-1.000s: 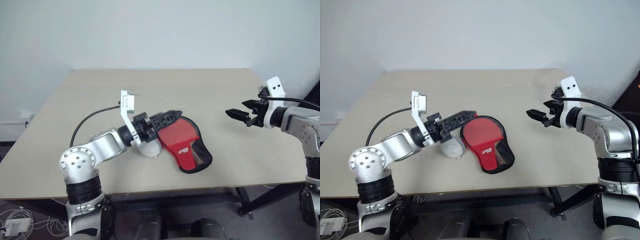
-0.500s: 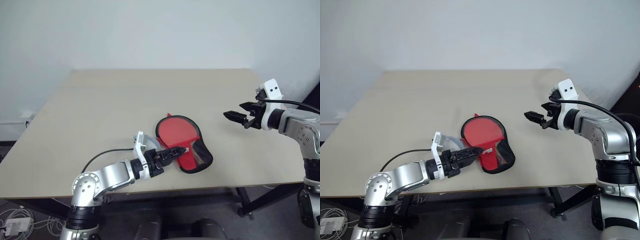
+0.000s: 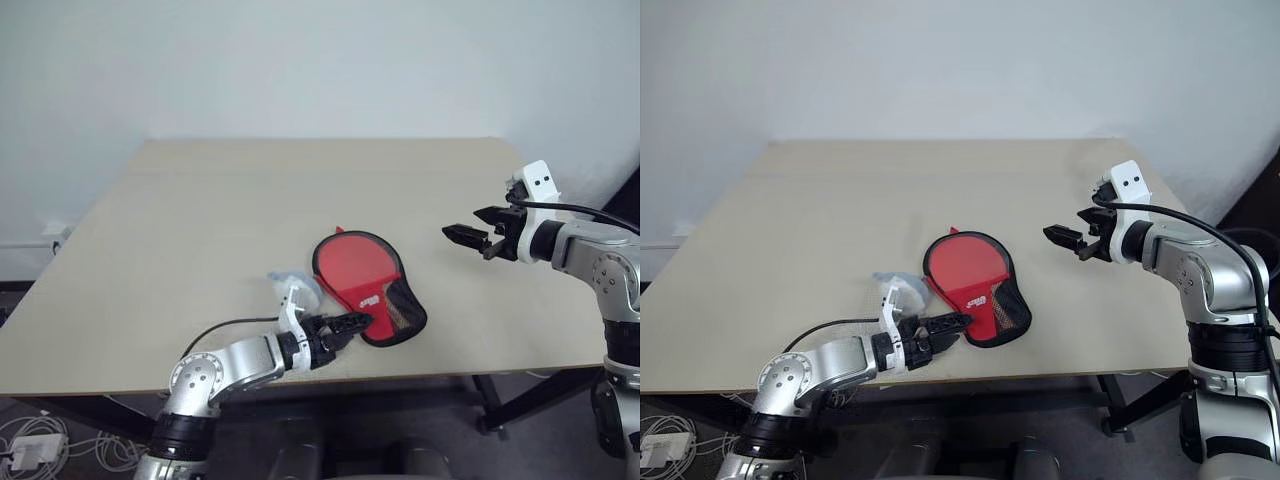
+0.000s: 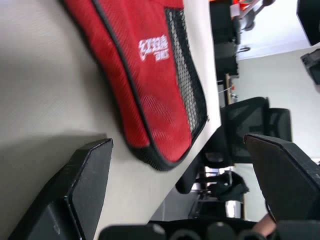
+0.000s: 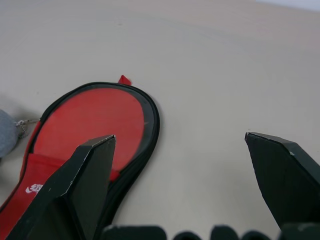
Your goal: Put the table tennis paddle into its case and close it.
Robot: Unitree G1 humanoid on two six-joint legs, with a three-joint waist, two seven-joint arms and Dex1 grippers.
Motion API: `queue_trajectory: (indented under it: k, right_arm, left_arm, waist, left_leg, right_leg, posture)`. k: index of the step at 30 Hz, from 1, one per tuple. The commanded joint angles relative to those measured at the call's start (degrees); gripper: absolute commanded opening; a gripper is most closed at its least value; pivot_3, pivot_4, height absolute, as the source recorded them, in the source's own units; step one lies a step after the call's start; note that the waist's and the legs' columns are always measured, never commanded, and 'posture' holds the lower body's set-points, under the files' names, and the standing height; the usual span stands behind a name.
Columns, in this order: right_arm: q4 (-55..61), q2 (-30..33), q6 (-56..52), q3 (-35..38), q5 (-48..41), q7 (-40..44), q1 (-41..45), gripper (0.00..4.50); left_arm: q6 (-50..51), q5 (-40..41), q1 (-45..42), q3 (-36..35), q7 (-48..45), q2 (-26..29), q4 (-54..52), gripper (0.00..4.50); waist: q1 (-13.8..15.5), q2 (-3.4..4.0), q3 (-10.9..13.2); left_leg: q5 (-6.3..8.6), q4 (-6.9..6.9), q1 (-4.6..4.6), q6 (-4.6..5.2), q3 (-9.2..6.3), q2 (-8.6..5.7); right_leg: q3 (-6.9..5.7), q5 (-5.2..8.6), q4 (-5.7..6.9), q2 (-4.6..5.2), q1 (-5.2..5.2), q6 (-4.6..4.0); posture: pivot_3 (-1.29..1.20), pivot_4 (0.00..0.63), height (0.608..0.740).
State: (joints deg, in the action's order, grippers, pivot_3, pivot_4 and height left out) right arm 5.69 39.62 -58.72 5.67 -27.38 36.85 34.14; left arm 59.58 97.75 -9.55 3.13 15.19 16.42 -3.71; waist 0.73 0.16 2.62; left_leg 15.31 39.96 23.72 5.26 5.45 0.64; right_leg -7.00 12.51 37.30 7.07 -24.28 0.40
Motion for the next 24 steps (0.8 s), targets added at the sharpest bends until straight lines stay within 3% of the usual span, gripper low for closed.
queue_trajectory:
  k: [1,11,24]
  right_arm:
    - [2.65,-0.06,-0.21,1.86,-1.2,-0.55,0.84,4.5]
    - [2.92,-1.03,-0.31,1.48,-1.72,-1.24,1.24,4.5]
    - [4.13,-2.24,-0.96,1.51,-2.35,-2.56,1.02,4.5]
  left_arm:
    - [0.06,-2.66,-1.76,0.2,-2.97,-2.0,2.14,4.48]
    - [0.87,-9.11,-4.8,-2.13,-6.19,-6.6,8.57,4.48]
    - [4.48,-12.58,-6.07,-5.55,1.71,-9.27,10.95,4.48]
  waist:
    - [-0.08,0.0,0.0]
    - [0.06,0.07,-0.04]
    - [-0.01,0.07,-0.05]
  left_leg:
    - [0.0,0.0,0.0,0.0,0.0,0.0]
    - [0.08,0.01,-0.01,0.19,-0.1,-0.01]
    - [0.1,0.0,0.01,0.25,-0.09,-0.01]
  right_leg:
    - [0.01,0.0,0.0,0.0,0.0,0.0]
    - [-0.1,-0.23,-0.37,0.01,0.08,0.2]
    - [-0.05,-0.46,-0.59,0.09,0.12,0.43]
  posture:
    - [0.0,0.0,0.706]
    - [0.0,0.0,0.706]
    - [0.0,0.0,0.706]
